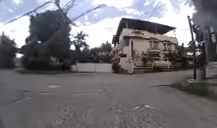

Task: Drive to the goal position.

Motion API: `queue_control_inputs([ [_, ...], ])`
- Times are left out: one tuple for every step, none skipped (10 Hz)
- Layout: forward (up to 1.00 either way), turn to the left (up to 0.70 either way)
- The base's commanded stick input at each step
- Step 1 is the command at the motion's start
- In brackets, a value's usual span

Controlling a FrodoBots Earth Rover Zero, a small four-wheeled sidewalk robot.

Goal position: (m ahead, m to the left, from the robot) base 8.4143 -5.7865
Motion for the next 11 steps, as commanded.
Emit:
queue_control_inputs([
  [0.50, -0.16],
  [0.50, -0.50],
  [0.50, -0.50],
  [0.50, -0.50],
  [0.50, -0.50],
  [0.50, -0.50],
  [0.50, -0.50],
  [0.50, -0.50],
  [0.50, 0.00],
  [0.50, 0.00],
  [0.50, 0.00],
])
